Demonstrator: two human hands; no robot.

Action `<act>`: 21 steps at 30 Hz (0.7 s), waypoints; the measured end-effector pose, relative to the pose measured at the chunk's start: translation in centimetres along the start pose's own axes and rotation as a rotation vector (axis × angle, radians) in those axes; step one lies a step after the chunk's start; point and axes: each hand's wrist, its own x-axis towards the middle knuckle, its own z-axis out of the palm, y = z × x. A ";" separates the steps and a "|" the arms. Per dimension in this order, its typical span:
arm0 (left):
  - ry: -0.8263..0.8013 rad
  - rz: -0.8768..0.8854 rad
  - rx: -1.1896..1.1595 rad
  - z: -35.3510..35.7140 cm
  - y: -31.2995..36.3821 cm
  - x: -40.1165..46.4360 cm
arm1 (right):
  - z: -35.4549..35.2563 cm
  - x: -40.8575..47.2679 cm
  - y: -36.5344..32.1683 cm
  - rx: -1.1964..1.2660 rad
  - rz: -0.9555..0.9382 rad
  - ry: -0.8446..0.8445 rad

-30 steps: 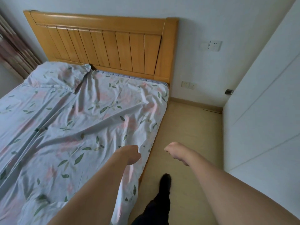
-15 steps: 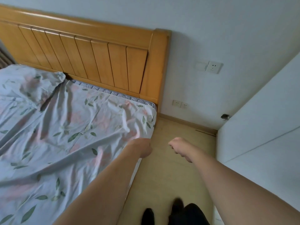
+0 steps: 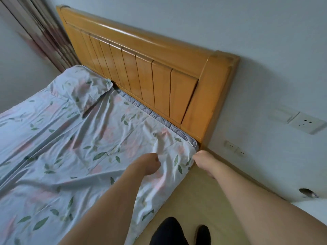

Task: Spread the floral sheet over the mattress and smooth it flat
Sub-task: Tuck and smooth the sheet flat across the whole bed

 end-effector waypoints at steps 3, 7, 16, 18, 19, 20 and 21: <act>0.021 -0.083 -0.076 -3.4 -1.1 3.2 | -0.7 4.5 -3.6 -0.054 -0.032 -0.057; 0.071 -0.174 -0.114 -9.2 -3.3 8.4 | -1.2 10.3 -9.7 -0.069 -0.022 -0.119; 0.158 -0.217 -0.190 -20.5 -7.6 19.0 | -0.7 20.8 -25.0 -0.248 -0.165 -0.155; 0.187 -0.266 -0.234 -23.5 -9.2 21.8 | 0.4 24.2 -29.5 -0.287 -0.190 -0.181; 0.201 -0.277 -0.260 -24.3 -9.6 22.5 | 0.9 25.1 -31.1 -0.293 -0.211 -0.196; 0.221 -0.298 -0.287 -25.5 -10.4 24.1 | 1.4 26.7 -33.5 -0.313 -0.253 -0.223; 0.244 -0.316 -0.315 -26.3 -11.3 25.5 | 2.3 28.1 -35.3 -0.292 -0.271 -0.211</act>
